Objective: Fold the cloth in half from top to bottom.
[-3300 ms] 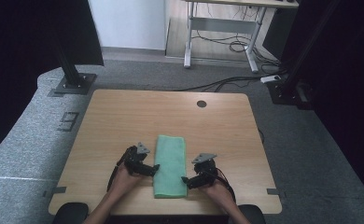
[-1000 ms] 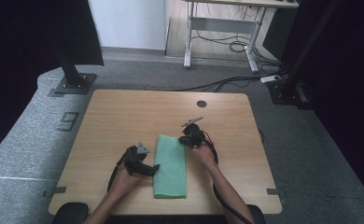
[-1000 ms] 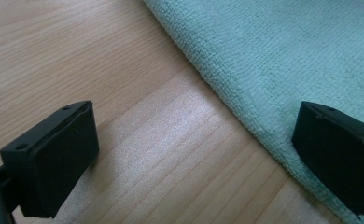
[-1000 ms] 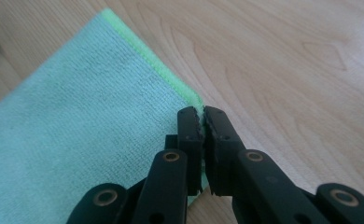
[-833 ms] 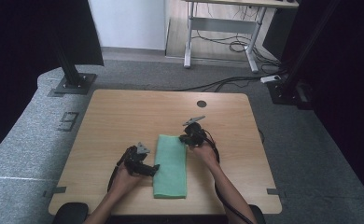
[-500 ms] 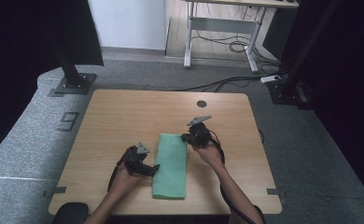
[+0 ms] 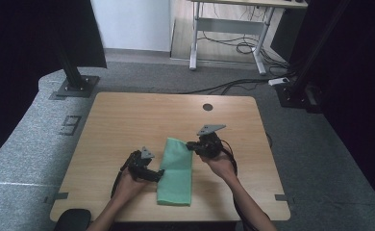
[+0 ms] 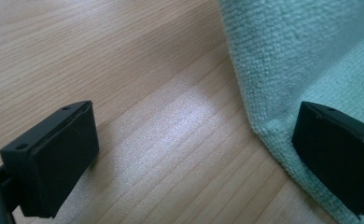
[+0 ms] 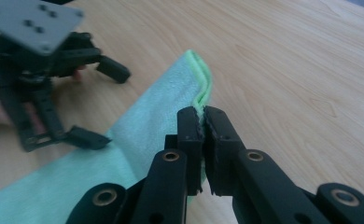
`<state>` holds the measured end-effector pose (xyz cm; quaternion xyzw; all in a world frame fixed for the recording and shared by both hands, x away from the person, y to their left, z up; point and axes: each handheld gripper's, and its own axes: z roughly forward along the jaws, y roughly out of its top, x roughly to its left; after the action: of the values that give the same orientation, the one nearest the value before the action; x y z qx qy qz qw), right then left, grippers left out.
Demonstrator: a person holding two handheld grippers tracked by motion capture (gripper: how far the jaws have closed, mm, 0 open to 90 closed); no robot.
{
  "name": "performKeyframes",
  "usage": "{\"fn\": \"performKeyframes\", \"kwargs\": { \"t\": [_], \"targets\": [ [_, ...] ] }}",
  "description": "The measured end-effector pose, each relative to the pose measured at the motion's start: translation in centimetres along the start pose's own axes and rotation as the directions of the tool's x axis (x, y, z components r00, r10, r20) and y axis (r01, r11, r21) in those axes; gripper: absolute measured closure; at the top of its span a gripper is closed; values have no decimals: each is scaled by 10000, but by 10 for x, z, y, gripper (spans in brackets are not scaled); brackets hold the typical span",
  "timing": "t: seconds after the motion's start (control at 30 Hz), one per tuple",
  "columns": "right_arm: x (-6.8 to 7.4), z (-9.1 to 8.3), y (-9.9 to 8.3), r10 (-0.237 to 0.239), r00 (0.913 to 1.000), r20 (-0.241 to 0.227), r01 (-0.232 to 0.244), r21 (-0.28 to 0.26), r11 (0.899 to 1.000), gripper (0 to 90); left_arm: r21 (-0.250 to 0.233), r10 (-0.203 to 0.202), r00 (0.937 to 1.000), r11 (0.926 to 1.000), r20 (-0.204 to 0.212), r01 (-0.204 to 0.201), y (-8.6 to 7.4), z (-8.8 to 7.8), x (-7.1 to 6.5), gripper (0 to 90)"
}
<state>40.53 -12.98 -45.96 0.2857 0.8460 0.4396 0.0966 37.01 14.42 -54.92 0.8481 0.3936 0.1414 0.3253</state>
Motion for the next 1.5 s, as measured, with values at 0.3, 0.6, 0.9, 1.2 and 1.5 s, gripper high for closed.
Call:
{"fn": "performKeyframes", "kwargs": {
  "t": [0.3, 0.6, 0.9, 1.2, 1.5],
  "targets": [
    [20, -14, -13, -336, 9983, -479, 330, -130, 9994, 847, -7, -31, 10000, 10000, -23, 31, 0, 0, 0, 4],
    [33, -17, -32, -352, 9953, -903, 352, -21, 9994, 846, 0, -39, 10000, 10000, -38, 39, 0, 0, 0, 4],
    [42, -12, -54, -299, 9910, -1308, 345, 335, 9988, 845, -30, -84, 10000, 10000, -48, 84, 0, 0, -1, 5],
    [54, -1, -74, -305, 9862, -1627, 456, 902, 9949, 843, -28, -82, 9999, 10000, -60, 82, 0, 0, -1, 4],
    [65, 10, -85, -429, 9848, -1682, 736, 1812, 9807, 840, -11, -68, 10000, 10000, -65, 68, 0, 0, -1, 4]
  ]
}}
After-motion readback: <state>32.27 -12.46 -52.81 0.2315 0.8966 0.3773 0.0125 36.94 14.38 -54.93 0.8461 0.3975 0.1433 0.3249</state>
